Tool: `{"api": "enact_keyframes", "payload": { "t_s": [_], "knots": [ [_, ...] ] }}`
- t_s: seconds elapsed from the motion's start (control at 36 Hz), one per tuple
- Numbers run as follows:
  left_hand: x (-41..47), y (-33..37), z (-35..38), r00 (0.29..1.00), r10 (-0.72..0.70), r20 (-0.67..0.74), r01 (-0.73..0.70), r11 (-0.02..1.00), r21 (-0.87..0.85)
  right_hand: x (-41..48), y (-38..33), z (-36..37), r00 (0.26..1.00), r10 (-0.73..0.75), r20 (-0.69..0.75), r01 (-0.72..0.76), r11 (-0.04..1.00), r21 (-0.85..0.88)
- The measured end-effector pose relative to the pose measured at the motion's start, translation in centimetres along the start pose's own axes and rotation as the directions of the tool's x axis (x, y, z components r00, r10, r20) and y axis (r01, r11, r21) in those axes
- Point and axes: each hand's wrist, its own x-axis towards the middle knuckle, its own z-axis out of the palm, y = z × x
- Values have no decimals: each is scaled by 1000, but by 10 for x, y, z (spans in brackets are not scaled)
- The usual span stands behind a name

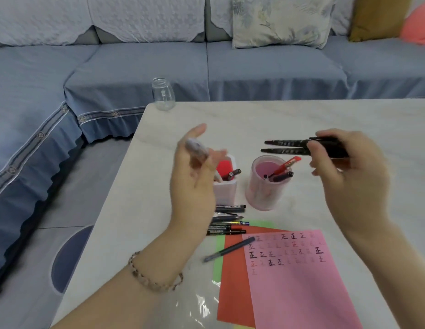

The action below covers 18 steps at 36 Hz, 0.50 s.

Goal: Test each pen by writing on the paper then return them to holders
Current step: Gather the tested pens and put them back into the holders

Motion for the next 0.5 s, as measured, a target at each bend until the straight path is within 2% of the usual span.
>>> {"api": "enact_keyframes", "payload": {
  "t_s": [0.08, 0.17, 0.25, 0.31, 0.39, 0.44, 0.5],
  "knots": [
    [17, -6, -7, 999, 27, -37, -25, 998, 50, 6, 18, 11, 992, 45, 122, -20, 980, -196],
    [30, -25, -12, 997, -60, 44, 53, 986, 160, 7, 31, 24, 945, 169, 278, -63, 934, -352],
    [38, -44, -16, 978, -169, 122, 129, 951, 282, 8, 34, 34, 870, 245, 427, -43, 902, -429],
    [40, -50, -18, 960, -207, 187, 125, 919, 375, 8, 35, 41, 822, 276, 498, -22, 889, -457],
    [44, -55, -21, 931, -211, 299, 20, 845, 535, 1, 40, 49, 805, 263, 533, 56, 859, -509],
    [47, -60, -23, 915, -201, 349, -69, 776, 627, -6, 44, 51, 829, 218, 516, 101, 847, -521],
    [49, -65, -24, 932, -145, 333, -127, 730, 671, -16, 46, 50, 878, 155, 453, 98, 867, -489]
  ]
}}
